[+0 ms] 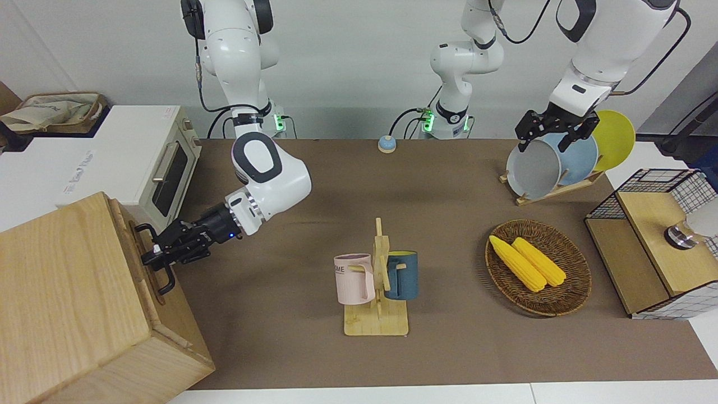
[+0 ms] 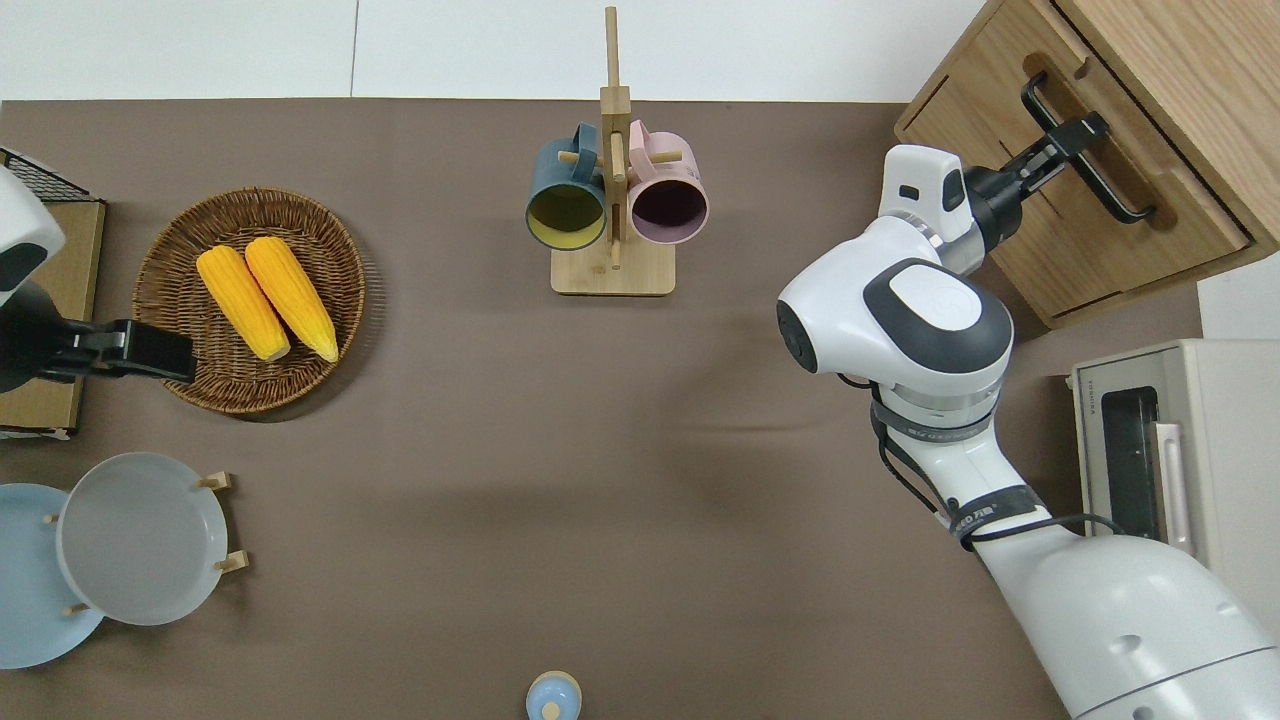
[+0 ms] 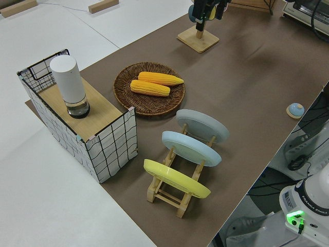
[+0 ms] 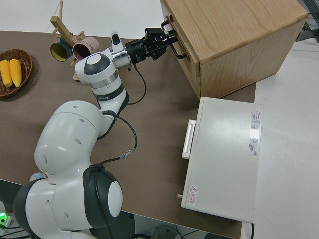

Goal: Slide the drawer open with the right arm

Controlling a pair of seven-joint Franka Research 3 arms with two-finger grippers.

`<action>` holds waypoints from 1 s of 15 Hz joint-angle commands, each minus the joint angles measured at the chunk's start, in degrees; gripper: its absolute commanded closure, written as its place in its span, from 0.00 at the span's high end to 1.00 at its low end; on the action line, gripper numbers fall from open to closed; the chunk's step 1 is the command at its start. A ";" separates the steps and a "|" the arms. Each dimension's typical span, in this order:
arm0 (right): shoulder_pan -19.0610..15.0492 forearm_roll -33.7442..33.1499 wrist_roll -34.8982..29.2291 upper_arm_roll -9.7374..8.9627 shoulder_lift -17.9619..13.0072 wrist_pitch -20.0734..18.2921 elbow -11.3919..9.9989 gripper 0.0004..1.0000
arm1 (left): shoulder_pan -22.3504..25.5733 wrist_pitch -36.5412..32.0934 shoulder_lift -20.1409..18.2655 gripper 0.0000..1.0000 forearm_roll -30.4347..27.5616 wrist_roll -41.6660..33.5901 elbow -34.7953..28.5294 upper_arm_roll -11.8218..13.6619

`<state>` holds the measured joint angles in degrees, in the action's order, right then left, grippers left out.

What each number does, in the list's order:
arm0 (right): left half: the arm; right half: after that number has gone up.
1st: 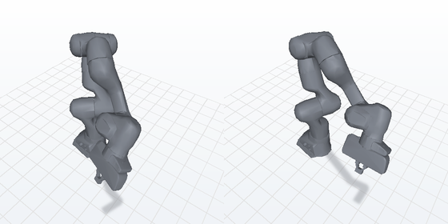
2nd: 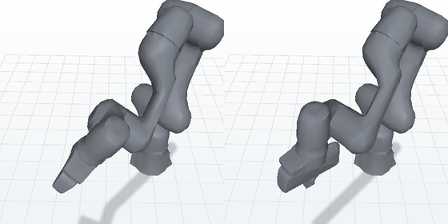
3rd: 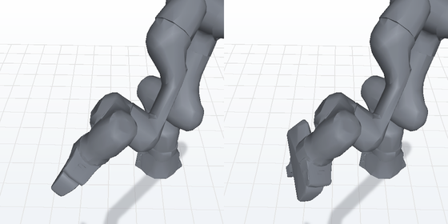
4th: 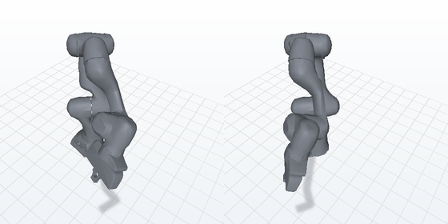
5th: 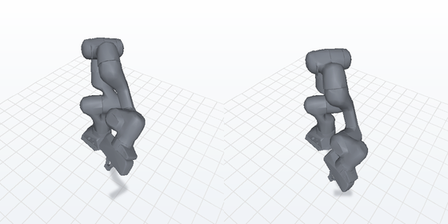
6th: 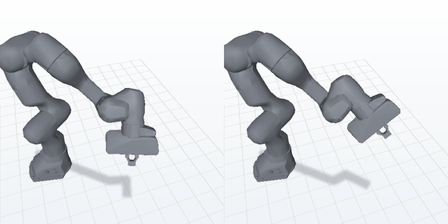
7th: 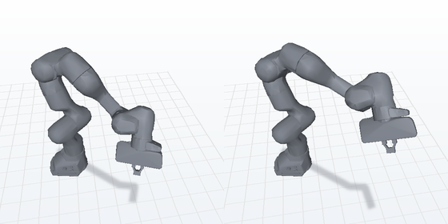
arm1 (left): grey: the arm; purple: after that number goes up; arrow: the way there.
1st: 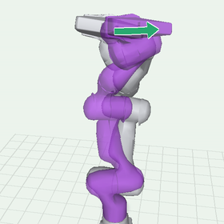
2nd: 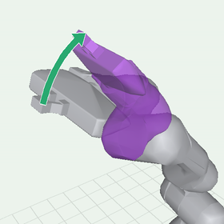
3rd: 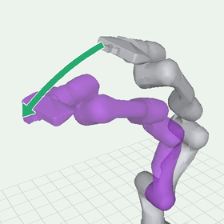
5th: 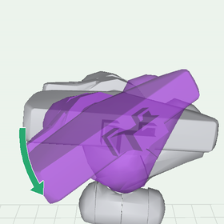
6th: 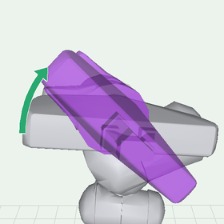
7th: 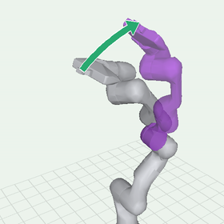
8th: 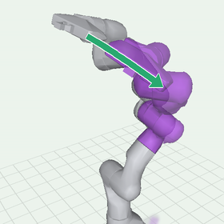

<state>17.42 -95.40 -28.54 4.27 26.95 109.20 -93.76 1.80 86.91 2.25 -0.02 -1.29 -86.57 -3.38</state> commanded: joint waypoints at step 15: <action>0.68 -2.24 0.77 -0.49 0.91 0.40 -0.20 0.17 | 0.31 -1.13 0.65 0.99 0.98 -0.56 1.49 -0.40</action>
<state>18.25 -95.97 -28.28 3.95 27.73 109.24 -93.85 1.80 86.91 2.25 -0.02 -1.29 -86.57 -3.38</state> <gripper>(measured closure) 0.595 0.004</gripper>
